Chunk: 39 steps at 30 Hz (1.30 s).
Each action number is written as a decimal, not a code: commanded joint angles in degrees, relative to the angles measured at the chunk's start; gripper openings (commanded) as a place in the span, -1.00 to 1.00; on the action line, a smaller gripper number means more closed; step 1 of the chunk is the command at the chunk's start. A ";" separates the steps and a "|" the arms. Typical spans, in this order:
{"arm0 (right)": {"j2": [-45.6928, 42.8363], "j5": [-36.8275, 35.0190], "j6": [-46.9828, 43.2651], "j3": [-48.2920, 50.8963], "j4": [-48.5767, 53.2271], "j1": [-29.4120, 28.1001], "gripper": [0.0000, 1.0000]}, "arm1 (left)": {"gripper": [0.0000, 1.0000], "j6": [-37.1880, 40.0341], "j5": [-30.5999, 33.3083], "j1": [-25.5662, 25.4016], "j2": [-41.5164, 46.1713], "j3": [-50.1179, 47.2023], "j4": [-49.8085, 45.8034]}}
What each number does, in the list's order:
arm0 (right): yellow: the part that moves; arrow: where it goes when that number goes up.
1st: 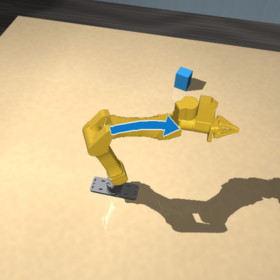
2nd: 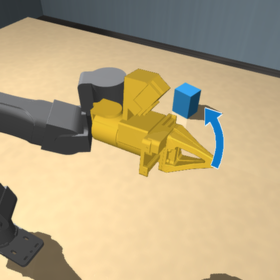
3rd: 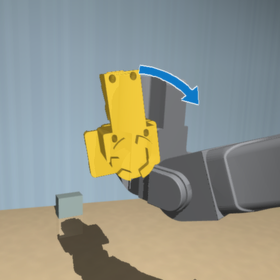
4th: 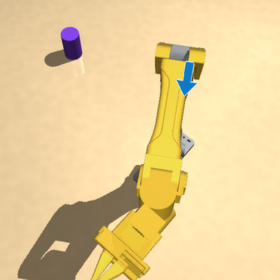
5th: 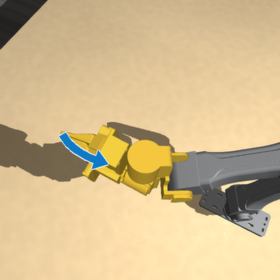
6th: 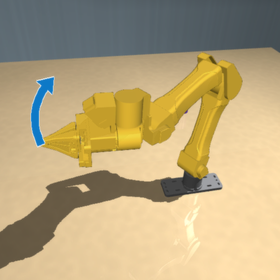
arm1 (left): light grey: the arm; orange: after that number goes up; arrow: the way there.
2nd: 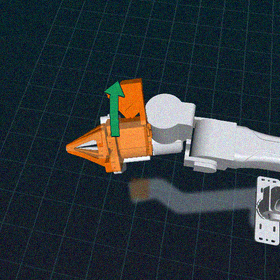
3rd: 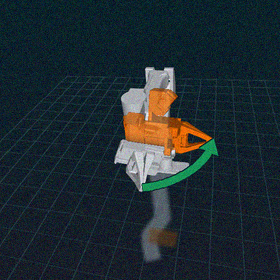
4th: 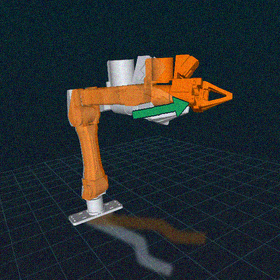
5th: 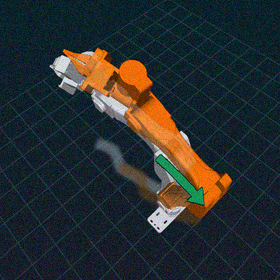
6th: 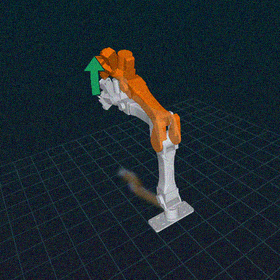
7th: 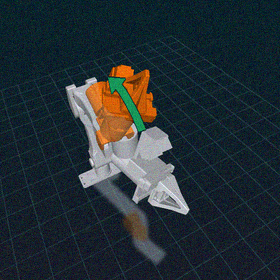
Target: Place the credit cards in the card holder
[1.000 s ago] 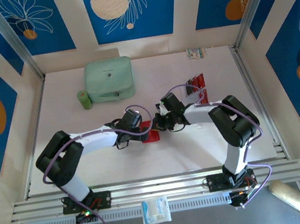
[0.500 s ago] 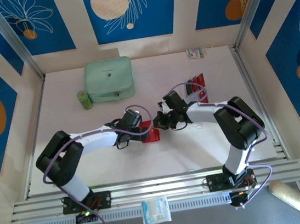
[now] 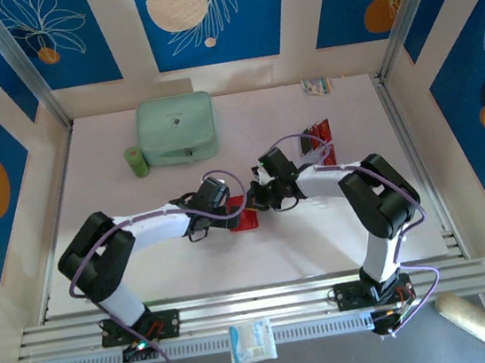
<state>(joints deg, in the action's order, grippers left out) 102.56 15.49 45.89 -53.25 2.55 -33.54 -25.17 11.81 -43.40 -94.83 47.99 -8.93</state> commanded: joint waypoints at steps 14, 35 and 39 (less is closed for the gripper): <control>-0.05 -0.96 -0.05 5.67 -0.41 -0.45 -1.00 | 1.00 -0.04 0.14 -0.22 -2.77 -1.54 -3.48; 1.87 -3.89 0.79 7.70 0.96 -0.30 -1.00 | 1.00 0.69 -0.80 0.78 1.07 3.78 -6.92; 0.64 -3.45 0.39 7.55 1.95 -0.21 -1.00 | 1.00 2.07 -3.17 3.68 0.05 7.25 -7.22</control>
<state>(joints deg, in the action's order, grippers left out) 101.78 15.51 46.17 -48.58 -3.84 -33.63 -24.88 10.55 -41.78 -94.61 51.90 -13.80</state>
